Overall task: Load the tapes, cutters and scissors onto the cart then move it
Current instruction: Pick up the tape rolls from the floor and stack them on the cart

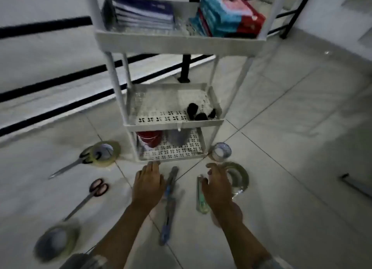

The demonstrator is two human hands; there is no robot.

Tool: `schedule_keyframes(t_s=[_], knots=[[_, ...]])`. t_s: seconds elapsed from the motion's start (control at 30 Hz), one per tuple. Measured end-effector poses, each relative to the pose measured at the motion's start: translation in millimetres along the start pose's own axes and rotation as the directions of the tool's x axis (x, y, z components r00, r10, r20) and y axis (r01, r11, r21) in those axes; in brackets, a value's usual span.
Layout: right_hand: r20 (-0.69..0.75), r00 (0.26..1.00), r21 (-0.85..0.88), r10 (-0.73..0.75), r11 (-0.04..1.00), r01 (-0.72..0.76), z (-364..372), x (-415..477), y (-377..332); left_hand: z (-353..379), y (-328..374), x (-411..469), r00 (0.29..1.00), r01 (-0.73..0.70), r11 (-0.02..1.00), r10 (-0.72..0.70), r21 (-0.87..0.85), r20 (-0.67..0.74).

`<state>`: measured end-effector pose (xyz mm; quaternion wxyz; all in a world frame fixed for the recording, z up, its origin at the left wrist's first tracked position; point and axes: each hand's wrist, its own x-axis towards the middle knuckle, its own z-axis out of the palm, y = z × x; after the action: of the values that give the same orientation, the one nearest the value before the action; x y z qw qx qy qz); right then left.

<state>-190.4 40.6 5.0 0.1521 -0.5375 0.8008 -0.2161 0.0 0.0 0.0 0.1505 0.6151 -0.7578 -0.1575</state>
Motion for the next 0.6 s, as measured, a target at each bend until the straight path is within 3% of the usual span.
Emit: schedule_keyframes(t_s=[0.1, 0.23, 0.37, 0.47, 0.6], knots=[[-0.049, 0.996, -0.092, 0.077, 0.992, -0.081, 19.4, -3.9, 36.0, 39.4, 0.7, 3.0, 0.999, -0.016, 0.999, 0.018, -0.041, 0.031], [-0.006, 0.944, -0.095, 0.330, 0.939, -0.330, 40.0, -16.8, 83.4, 94.0, -9.5, 2.4, 0.993, -0.077, 0.997, 0.077, -0.005, 0.090], [0.096, 0.870, -0.176, 0.483, 0.869, -0.463, 60.8, -23.9, 119.3, 123.5, -15.6, 0.0, 0.990, -0.077, 0.997, 0.074, 0.015, 0.118], [0.117, 0.840, -0.118, 0.531, 0.847, -0.519, 73.5, -27.7, 134.3, 134.2, -16.9, -5.9, 0.986, -0.081, 0.995, 0.088, -0.052, 0.140], [0.020, 0.880, -0.075, 0.475, 0.878, -0.473, 80.3, -31.6, 132.8, 143.8, -20.6, -10.3, 0.987, -0.070, 0.991, 0.085, -0.112, 0.137]])
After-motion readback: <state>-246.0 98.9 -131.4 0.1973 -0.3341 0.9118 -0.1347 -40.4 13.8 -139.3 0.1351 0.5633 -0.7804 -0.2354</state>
